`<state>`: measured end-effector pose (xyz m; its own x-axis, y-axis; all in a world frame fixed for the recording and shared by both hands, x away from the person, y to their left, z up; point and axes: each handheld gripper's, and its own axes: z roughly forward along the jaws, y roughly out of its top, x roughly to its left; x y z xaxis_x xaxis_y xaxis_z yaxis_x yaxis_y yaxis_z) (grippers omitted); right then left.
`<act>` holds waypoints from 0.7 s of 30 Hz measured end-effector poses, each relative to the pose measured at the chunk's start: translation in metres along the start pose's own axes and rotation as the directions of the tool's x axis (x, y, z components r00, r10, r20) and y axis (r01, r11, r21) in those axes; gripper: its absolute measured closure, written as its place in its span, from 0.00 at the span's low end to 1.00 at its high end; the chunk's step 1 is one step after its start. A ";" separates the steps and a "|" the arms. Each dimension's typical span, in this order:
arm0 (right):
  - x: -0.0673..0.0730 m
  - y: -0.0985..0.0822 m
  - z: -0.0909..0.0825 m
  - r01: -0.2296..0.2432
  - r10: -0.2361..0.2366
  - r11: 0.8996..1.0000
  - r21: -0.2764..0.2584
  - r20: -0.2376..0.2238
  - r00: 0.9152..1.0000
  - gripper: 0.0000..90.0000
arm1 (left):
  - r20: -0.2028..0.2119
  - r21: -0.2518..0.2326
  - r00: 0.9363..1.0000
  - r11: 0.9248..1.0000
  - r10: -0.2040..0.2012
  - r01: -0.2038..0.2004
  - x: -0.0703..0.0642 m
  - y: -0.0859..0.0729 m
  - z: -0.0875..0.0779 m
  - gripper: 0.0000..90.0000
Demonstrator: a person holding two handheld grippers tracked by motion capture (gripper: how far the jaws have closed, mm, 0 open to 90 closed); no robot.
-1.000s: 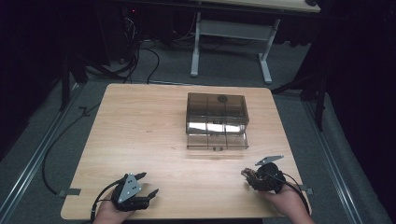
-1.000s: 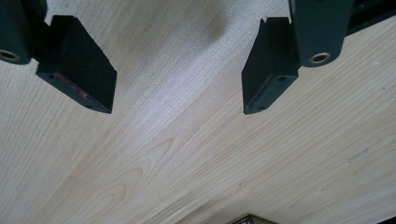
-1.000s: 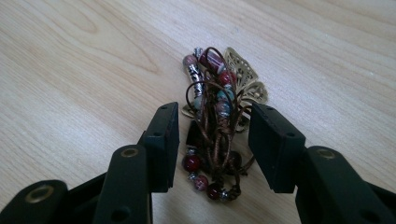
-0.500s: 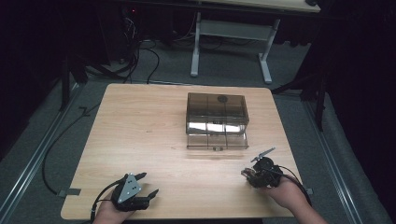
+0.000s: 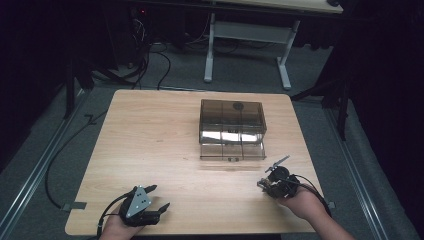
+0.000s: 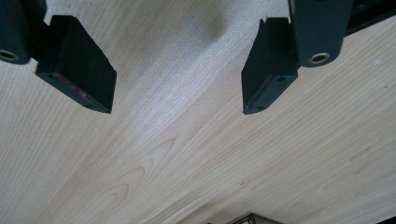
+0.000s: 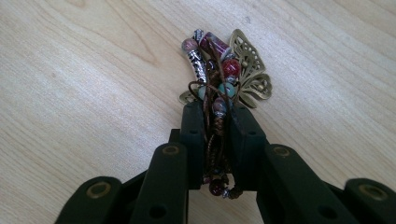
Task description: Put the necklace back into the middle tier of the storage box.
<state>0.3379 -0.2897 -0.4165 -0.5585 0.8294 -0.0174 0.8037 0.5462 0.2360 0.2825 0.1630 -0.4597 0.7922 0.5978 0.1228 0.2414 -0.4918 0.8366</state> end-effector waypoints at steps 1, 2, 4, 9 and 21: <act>0.000 0.000 0.000 0.000 0.000 1.000 0.000 0.000 1.000 0.88 | 0.000 0.000 1.000 1.000 0.000 0.000 0.000 0.000 0.000 0.30; 0.001 0.000 0.000 0.004 -0.004 1.000 0.000 0.006 1.000 0.88 | -0.001 0.000 1.000 1.000 0.000 0.000 0.000 0.000 0.000 0.30; 0.001 0.000 -0.001 0.002 -0.001 1.000 -0.004 0.004 1.000 0.88 | -0.001 0.000 1.000 1.000 0.000 0.000 0.000 0.000 0.000 0.30; 0.001 0.000 -0.005 -0.004 0.003 1.000 -0.017 -0.007 1.000 0.89 | -0.001 0.000 1.000 1.000 -0.001 0.001 0.000 0.000 0.000 0.30; -0.002 0.001 -0.015 -0.019 0.018 0.999 -0.045 -0.026 1.000 0.89 | 0.000 0.000 1.000 1.000 0.000 0.000 0.000 0.000 0.000 0.30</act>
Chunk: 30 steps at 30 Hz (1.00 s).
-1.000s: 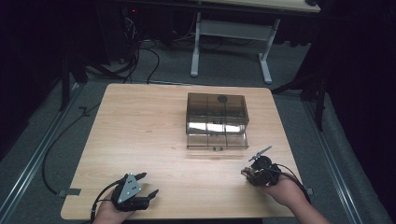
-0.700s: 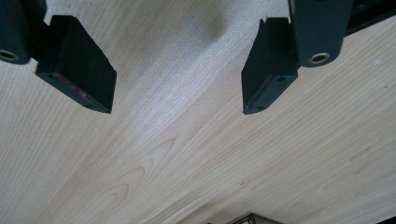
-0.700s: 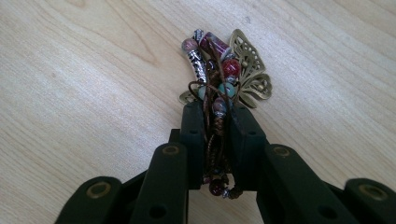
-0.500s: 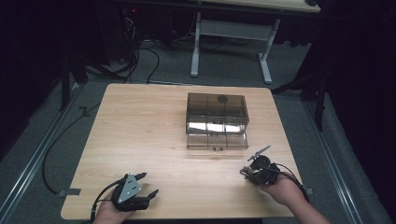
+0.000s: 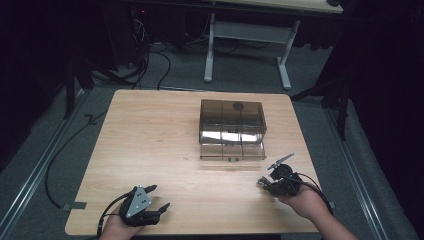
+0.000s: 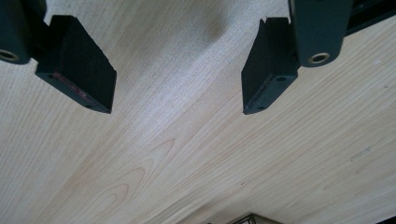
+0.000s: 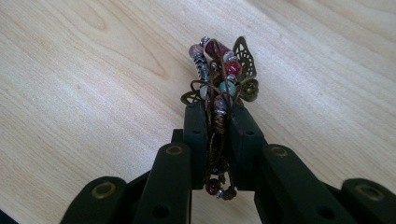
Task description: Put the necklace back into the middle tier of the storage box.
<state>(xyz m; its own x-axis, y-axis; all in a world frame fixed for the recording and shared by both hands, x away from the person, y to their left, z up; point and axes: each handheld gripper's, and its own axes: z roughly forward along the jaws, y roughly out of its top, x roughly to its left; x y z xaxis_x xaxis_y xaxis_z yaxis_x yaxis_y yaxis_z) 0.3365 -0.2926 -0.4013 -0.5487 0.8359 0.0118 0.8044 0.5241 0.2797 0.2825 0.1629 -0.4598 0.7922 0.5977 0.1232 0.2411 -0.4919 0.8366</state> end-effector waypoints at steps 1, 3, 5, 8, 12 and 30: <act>0.000 0.000 -0.002 0.003 -0.003 1.000 0.001 0.000 1.000 0.89 | 0.000 0.000 1.000 1.000 0.000 0.000 0.000 0.000 0.000 0.30; -0.001 0.001 -0.004 0.002 -0.002 1.000 -0.007 -0.006 1.000 0.89 | 0.000 0.000 1.000 1.000 0.001 -0.001 0.000 0.000 0.000 0.30; -0.001 0.002 -0.007 0.007 -0.007 1.000 -0.009 -0.005 1.000 0.89 | 0.000 0.000 1.000 1.000 0.001 -0.001 0.000 0.000 0.000 0.30; -0.002 0.003 -0.011 0.003 -0.003 1.000 -0.020 -0.010 1.000 0.89 | 0.000 0.001 1.000 1.000 0.001 -0.001 0.000 0.000 0.000 0.30; -0.003 0.008 -0.017 0.001 -0.001 0.999 -0.036 -0.011 1.000 0.89 | -0.001 -0.001 1.000 1.000 0.001 -0.001 0.000 0.000 0.000 0.30; 0.002 0.037 -0.035 0.027 -0.028 0.998 -0.059 -0.013 1.000 0.88 | 0.000 -0.009 1.000 1.000 -0.001 0.001 0.000 0.000 0.000 0.30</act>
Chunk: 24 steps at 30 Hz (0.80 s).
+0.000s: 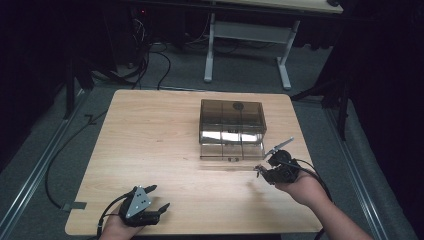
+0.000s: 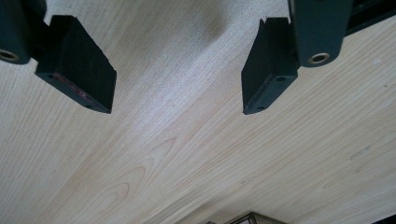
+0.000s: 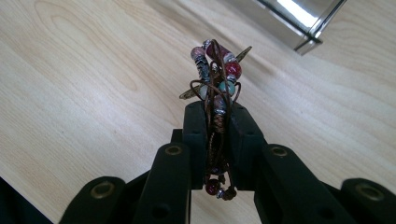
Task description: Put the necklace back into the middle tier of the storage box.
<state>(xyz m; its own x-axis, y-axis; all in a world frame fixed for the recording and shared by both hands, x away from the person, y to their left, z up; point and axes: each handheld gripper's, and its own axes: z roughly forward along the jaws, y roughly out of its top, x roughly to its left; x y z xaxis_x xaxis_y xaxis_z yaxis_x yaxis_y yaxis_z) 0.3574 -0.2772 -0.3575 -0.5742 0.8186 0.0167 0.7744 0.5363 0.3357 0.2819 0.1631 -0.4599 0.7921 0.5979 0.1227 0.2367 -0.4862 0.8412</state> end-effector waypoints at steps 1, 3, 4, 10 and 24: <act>0.000 0.002 -0.001 0.002 -0.002 1.000 -0.001 0.001 1.000 0.88 | 0.000 0.000 1.000 1.000 0.000 0.000 0.000 0.000 0.000 0.30; 0.001 0.007 -0.003 0.005 -0.005 1.000 -0.005 0.002 1.000 0.88 | 0.002 0.001 1.000 1.000 0.000 0.000 0.000 0.000 0.000 0.30; 0.000 0.009 -0.004 0.013 -0.013 1.000 -0.008 0.004 1.000 0.88 | 0.002 0.002 1.000 1.000 0.000 0.000 0.000 0.000 0.000 0.30; 0.001 0.025 -0.006 0.008 -0.008 1.000 -0.004 -0.005 1.000 0.88 | 0.003 0.000 1.000 1.000 0.000 0.000 0.000 0.000 0.000 0.30; 0.006 0.063 -0.005 0.035 -0.035 0.999 -0.022 -0.016 0.999 0.88 | 0.006 0.000 1.000 1.000 0.002 -0.002 0.000 0.000 -0.001 0.30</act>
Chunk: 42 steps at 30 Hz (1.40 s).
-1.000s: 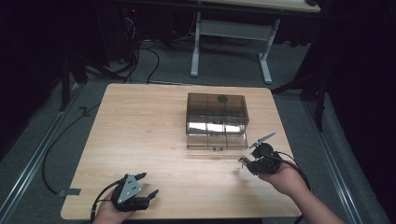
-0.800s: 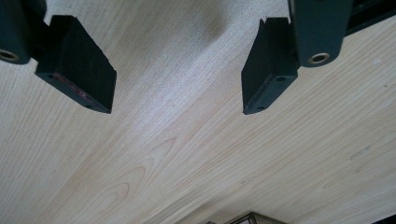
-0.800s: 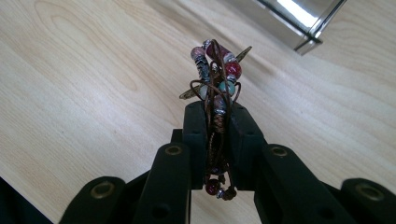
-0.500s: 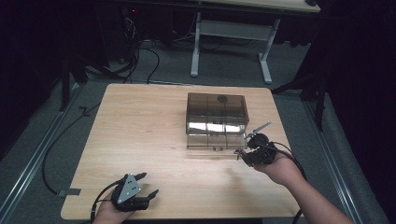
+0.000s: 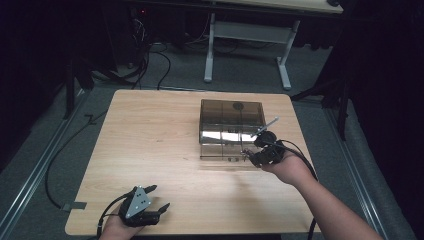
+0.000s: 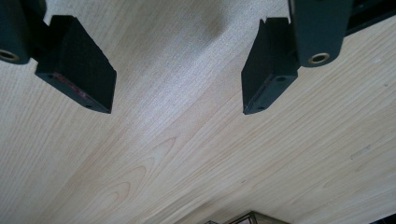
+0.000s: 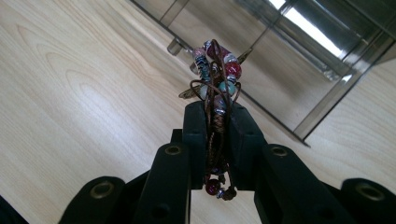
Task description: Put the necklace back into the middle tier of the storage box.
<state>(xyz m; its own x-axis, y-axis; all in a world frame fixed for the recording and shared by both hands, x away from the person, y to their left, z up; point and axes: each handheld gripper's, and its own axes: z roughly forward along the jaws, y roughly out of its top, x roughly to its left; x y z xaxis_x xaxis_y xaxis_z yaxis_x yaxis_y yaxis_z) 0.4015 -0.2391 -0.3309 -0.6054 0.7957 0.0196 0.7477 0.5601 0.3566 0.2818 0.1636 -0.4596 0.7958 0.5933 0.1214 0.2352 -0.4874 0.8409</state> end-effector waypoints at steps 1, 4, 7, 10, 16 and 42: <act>0.000 0.002 0.000 0.003 -0.003 1.000 0.001 -0.001 1.000 0.88 | 0.001 0.000 1.000 1.000 0.000 0.000 0.000 0.000 0.000 0.30; 0.000 0.009 0.001 0.008 -0.008 1.000 -0.006 -0.003 1.000 0.88 | 0.002 0.000 1.000 1.000 0.000 0.000 0.000 0.000 0.000 0.30; 0.001 0.016 0.002 0.011 -0.011 1.000 -0.014 -0.002 1.000 0.88 | 0.001 -0.001 1.000 1.000 0.001 -0.001 0.000 0.000 0.000 0.30; 0.003 0.023 0.003 0.003 -0.003 1.000 -0.015 -0.001 1.000 0.88 | 0.002 0.000 1.000 1.000 0.003 -0.003 0.000 0.000 0.000 0.30; 0.002 0.035 0.015 -0.001 0.000 1.000 0.018 0.015 1.000 0.88 | 0.004 -0.001 1.000 1.000 0.002 -0.002 0.000 0.000 0.000 0.30; 0.000 0.061 0.056 0.038 -0.039 0.996 0.077 0.015 0.999 0.88 | 0.008 -0.004 1.000 1.000 -0.001 0.001 0.000 0.000 0.000 0.30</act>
<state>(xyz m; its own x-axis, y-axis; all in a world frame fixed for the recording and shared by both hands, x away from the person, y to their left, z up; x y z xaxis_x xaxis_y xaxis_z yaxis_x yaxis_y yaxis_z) 0.4625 -0.1922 -0.3619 -0.6300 0.7766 -0.0078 0.7431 0.6057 0.2846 0.2818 0.1640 -0.4595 0.7997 0.5891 0.1162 0.2340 -0.4841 0.8432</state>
